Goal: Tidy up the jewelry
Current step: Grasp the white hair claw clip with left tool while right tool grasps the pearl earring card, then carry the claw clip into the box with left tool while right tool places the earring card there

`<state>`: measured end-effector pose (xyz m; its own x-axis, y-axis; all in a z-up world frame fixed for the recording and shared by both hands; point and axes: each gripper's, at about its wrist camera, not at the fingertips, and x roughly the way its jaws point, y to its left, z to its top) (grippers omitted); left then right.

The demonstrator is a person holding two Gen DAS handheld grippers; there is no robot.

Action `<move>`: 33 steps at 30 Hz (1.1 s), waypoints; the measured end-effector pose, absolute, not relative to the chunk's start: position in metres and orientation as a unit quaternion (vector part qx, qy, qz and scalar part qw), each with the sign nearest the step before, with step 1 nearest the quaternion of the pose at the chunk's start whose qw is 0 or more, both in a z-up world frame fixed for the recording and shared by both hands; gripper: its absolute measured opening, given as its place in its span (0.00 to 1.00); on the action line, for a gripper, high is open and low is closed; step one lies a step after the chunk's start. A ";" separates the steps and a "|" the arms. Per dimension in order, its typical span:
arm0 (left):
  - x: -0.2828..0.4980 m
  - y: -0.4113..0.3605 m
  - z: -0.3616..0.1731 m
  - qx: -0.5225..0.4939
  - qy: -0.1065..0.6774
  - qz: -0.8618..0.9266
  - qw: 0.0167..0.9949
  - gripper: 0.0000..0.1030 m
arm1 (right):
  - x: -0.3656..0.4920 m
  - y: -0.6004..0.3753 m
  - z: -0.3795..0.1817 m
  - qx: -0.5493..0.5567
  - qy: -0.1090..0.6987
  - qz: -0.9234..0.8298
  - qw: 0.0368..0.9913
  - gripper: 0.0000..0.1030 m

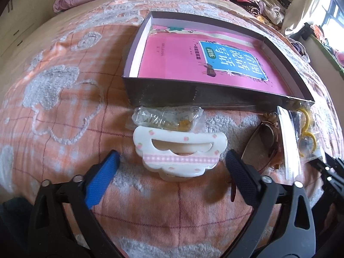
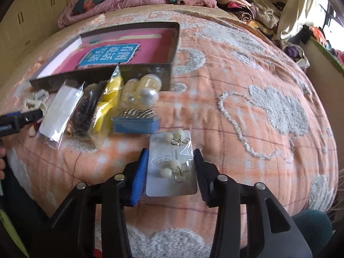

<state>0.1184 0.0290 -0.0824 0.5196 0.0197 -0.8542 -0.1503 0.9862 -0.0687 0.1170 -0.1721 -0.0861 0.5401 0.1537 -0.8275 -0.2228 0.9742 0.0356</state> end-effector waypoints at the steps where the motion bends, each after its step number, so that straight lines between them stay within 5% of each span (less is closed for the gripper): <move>1: 0.119 0.029 -0.082 -0.061 0.486 0.051 0.870 0.75 | 0.116 -0.175 -0.085 -0.034 0.466 0.110 0.877 0.37; 3: 0.118 0.029 -0.081 -0.061 0.481 0.044 0.874 0.65 | 0.114 -0.179 -0.082 -0.027 0.464 0.111 0.878 0.37; 7: 0.115 0.031 -0.075 -0.063 0.472 0.030 0.879 0.63 | 0.110 -0.191 -0.072 -0.004 0.457 0.109 0.883 0.37; 33: 0.151 0.076 -0.003 -0.110 0.396 0.045 0.911 0.63 | 0.179 -0.159 0.010 0.031 0.360 0.175 0.916 0.37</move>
<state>0.1508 0.0762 -0.0030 0.6825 -0.0056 -0.7308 -0.1683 0.9719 -0.1647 0.1792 -0.1590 0.0100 0.6798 0.3419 -0.6488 -0.2978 0.9371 0.1819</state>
